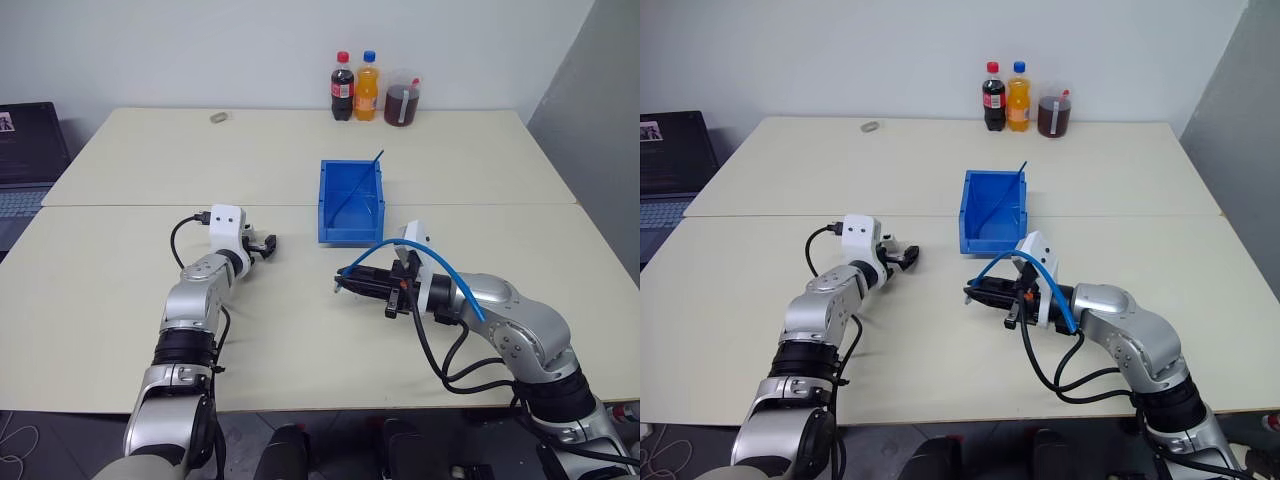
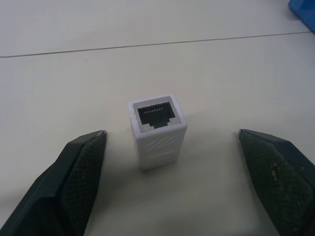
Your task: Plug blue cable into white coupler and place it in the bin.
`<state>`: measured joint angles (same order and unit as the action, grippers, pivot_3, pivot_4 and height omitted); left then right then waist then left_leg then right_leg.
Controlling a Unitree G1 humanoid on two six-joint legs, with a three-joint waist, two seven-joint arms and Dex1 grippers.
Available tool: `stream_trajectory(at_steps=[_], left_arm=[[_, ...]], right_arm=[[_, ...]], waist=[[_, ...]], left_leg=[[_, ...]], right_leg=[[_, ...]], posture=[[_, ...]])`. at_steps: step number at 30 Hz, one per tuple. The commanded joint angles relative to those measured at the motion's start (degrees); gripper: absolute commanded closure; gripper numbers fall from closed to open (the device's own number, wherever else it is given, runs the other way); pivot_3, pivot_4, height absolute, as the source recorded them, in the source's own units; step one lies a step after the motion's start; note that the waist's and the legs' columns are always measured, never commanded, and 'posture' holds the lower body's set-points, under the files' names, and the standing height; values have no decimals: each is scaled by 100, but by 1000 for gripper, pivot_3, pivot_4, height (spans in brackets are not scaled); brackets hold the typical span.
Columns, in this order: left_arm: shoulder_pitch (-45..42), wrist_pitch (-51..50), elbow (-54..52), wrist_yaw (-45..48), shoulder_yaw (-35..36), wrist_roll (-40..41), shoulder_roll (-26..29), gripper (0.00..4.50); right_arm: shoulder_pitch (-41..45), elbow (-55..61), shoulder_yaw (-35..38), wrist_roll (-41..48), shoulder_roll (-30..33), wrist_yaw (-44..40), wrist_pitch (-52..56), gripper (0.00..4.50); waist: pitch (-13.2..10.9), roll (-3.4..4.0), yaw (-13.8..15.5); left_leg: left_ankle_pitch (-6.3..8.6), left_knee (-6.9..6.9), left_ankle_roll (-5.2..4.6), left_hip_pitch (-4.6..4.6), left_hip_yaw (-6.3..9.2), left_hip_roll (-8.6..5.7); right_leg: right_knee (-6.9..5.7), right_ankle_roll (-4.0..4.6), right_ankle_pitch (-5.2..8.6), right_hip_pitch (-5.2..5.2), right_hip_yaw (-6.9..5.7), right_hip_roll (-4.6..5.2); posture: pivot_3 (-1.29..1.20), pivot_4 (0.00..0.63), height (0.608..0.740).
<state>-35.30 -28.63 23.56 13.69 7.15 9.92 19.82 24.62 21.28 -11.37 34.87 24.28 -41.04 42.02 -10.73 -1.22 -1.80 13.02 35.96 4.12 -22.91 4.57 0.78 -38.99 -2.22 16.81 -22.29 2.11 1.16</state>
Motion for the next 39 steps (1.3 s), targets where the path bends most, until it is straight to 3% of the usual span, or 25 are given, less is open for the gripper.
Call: stream_trajectory(at_steps=[1,5,22,30,34,39], left_arm=[[-147,8,-45,-40,29,-75,49,0],[-230,132,163,-20,30,-92,47,0],[-314,566,607,23,-105,-311,-1,3607],[463,622,-335,1370,-363,-79,407,3710],[1230,746,-1430,3207,-937,168,1230,3710],[1549,954,-2220,4726,-1501,362,1896,3710]], right_arm=[[17,276,64,24,-5,7,-18,4389],[13,266,45,15,0,-7,-22,4390],[-58,306,25,-46,51,-14,-21,4390],[-123,378,82,-71,113,-14,-21,4390],[-255,537,171,-42,347,-101,3,4390],[-409,645,118,-117,655,-278,-80,4390]], waist=[[0,0,0],[0,0,2],[0,0,4],[1,0,-9],[1,0,-16],[0,0,22]], left_leg=[[0,0,0,0,0,0],[0,0,0,0,0,0],[0,1,0,0,0,-1],[0,0,0,2,-3,0],[0,-2,1,4,-5,1],[1,-1,0,2,-3,0]], right_leg=[[0,0,0,0,0,0],[0,0,0,0,0,0],[-1,0,0,0,0,1],[-2,1,-1,0,4,1],[-2,2,0,-1,7,1],[1,3,0,3,1,3]], posture=[[0,150,740],[0,150,740],[0,150,740],[0,150,740],[0,150,740],[0,150,740]])
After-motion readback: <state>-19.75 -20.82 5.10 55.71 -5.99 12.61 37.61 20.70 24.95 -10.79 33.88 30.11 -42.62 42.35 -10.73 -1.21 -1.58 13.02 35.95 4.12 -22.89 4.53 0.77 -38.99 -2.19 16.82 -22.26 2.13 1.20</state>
